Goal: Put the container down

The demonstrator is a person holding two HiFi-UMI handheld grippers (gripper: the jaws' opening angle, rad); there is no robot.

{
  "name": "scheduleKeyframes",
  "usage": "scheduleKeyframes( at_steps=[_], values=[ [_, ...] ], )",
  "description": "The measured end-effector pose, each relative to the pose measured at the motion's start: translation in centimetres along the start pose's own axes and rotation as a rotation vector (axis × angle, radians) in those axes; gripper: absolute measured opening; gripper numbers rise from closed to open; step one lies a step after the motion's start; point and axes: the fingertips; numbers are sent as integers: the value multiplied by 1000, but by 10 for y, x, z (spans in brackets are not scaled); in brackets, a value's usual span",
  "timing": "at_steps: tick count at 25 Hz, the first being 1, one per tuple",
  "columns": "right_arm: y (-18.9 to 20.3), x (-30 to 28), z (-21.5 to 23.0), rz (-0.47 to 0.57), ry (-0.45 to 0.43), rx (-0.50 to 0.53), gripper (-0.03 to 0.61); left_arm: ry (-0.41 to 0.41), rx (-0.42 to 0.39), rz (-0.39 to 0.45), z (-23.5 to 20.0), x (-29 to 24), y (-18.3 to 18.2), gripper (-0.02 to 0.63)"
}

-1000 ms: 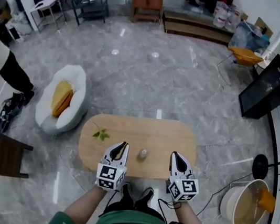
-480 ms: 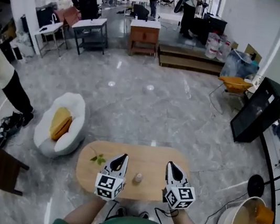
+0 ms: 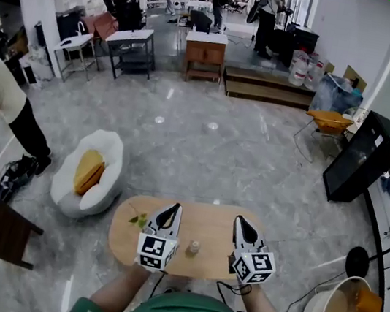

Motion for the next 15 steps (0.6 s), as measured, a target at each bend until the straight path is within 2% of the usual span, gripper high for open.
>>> scheduleKeyframes(
  at_steps=[15],
  values=[
    [6,-9,-8,-15,-46,-1,14,-38,7,-36,-8,11,7,18]
  ],
)
Point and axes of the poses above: the fingertips, and each gripper's own axes: x backward along the fingers, z to its right, y out of its underside, and after that the axes turned 5 degrees about -x, right-handed
